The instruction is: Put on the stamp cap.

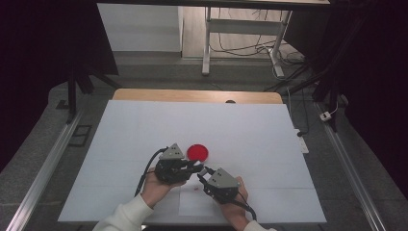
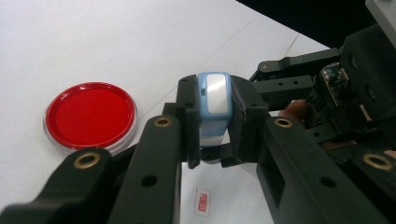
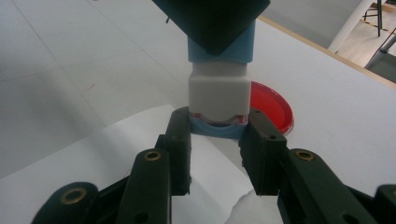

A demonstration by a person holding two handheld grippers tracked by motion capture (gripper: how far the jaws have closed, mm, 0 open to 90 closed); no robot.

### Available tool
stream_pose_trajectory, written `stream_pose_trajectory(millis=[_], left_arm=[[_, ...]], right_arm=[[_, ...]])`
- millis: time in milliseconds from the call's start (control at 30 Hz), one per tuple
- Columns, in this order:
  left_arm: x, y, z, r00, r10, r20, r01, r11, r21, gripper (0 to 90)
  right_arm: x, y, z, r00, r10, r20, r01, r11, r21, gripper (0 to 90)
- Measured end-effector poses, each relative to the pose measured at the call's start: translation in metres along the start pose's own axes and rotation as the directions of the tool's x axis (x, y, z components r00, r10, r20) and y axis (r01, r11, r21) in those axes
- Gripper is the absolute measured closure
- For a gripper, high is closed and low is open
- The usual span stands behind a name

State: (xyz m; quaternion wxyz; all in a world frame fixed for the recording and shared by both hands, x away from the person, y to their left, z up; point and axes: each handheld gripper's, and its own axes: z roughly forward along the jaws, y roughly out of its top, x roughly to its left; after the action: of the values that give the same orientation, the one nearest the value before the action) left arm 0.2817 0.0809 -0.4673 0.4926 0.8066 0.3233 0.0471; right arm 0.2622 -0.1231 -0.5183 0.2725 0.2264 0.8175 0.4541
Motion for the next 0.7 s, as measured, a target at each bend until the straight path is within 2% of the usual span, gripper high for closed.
stream_pose_trajectory(millis=[700], left_arm=[[0.0047, -0.0007, 0.0004, 0.9993, -0.021, 0.03, 0.02, 0.9992, 0.035, 75.3]], right_arm=[[0.0031, -0.0006, -0.0003, 0.9974, -0.069, 0.021, 0.068, 0.998, 0.014, 64.6]])
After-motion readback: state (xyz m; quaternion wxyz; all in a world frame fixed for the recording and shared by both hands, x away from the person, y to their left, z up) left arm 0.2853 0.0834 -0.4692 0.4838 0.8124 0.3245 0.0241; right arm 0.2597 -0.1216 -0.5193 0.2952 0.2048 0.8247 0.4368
